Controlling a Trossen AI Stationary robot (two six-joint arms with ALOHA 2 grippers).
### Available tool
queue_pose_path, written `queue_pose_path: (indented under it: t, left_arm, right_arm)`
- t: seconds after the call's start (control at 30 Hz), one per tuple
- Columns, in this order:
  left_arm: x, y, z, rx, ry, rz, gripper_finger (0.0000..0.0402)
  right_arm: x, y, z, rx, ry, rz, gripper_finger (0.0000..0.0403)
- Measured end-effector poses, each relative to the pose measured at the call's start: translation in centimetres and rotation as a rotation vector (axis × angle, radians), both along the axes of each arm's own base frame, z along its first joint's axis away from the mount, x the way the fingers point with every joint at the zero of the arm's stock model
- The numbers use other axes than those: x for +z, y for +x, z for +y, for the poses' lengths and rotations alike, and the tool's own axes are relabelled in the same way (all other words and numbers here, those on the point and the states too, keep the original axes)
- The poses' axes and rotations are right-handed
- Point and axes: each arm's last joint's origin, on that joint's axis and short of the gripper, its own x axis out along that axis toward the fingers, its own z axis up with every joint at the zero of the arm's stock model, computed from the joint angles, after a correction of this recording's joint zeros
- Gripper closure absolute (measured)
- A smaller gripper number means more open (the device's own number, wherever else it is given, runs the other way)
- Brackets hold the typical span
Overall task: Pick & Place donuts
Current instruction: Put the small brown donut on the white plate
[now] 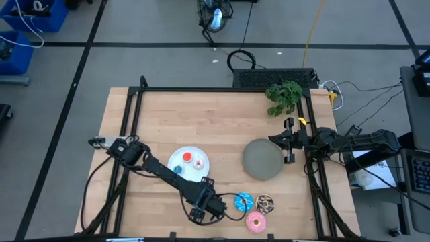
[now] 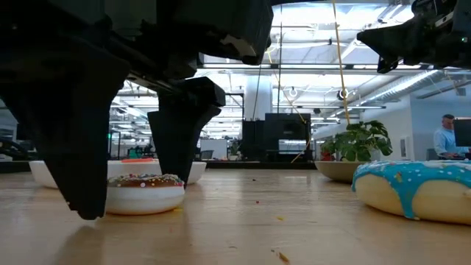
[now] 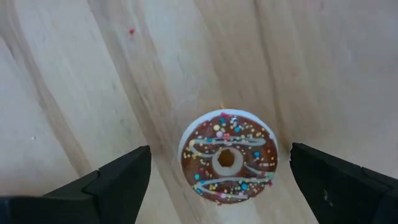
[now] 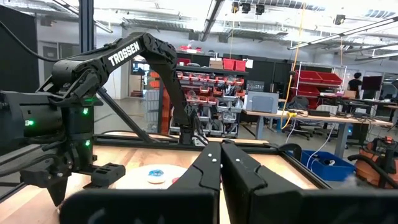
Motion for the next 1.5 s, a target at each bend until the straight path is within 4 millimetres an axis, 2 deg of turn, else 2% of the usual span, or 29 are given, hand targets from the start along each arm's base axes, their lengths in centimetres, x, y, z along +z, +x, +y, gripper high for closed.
queue_pose_path:
  t: [0.77,0.87,1.23,1.4,1.5]
  left_arm:
    - [-0.1,0.1,0.1,0.008,0.013,-0.007,0.0028]
    - [-0.1,0.1,0.1,0.006,0.013,-0.008,0.0050]
    - [-0.1,0.1,0.0,0.004,0.012,-0.009,0.0182]
    - [0.1,0.0,0.1,-0.012,0.011,-0.011,0.0223]
    - [0.9,0.2,0.0,-0.025,0.005,-0.015,0.0240]
  right_arm:
    - [0.0,0.0,0.0,0.000,0.000,0.000,0.0403]
    - [0.0,0.0,0.0,0.000,0.000,0.000,0.0403]
    - [0.0,0.0,0.0,0.000,0.000,0.000,0.0403]
    - [0.0,0.0,0.0,0.000,0.000,0.000,0.0403]
    - [0.0,0.0,0.0,0.000,0.000,0.000,0.0403]
